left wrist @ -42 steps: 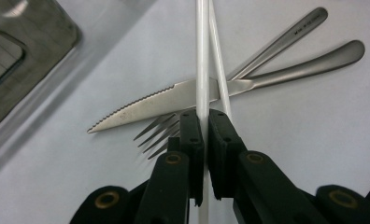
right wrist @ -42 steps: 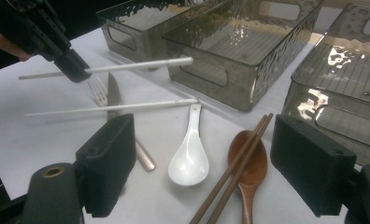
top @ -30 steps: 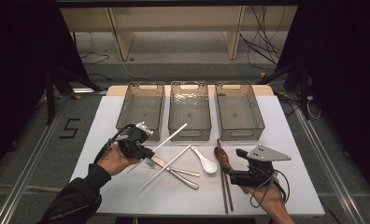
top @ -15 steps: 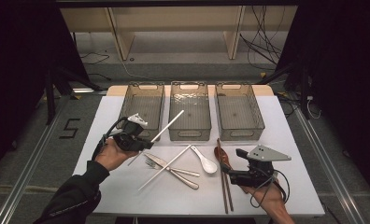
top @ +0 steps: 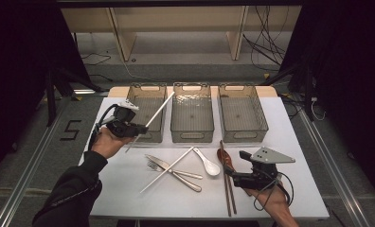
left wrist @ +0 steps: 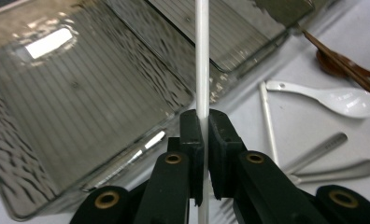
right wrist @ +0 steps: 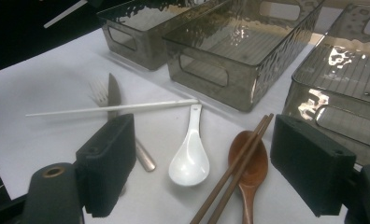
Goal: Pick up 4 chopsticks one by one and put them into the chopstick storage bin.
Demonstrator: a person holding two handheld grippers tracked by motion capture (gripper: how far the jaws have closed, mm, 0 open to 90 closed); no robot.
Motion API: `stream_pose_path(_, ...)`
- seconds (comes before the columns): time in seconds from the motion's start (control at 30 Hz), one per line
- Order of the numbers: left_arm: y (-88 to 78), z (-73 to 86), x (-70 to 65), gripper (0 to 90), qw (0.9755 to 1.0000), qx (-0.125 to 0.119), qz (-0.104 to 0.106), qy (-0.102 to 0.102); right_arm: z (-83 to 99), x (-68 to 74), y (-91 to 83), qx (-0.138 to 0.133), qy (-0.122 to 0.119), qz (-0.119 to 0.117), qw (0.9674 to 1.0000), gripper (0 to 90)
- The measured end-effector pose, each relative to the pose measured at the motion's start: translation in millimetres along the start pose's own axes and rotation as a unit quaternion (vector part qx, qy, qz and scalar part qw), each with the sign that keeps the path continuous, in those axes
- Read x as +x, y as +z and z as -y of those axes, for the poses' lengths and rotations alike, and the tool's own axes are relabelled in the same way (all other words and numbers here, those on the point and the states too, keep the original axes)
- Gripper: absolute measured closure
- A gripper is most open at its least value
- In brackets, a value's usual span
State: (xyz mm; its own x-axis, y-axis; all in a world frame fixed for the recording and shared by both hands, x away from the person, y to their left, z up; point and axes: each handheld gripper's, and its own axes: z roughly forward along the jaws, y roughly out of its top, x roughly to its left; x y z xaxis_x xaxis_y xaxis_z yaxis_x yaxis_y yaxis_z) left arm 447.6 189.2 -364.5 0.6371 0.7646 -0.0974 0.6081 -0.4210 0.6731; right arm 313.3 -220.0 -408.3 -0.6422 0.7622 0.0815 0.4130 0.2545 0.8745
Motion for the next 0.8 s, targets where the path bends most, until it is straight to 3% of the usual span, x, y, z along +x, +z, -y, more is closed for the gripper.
stream_pose_path(0.4,7.2,-20.3,35.4,85.1,0.9992,-0.024,-0.02,-0.023,0.0,0.1,0.1,-0.001,0.0,-0.002,1.0,23.5)
stream_pose_path(0.8,15.8,-37.5,61.8,85.1,0.9979,-0.033,-0.05,-0.025,-0.1,0.1,0.2,-0.001,0.0,-0.005,1.0,23.4)
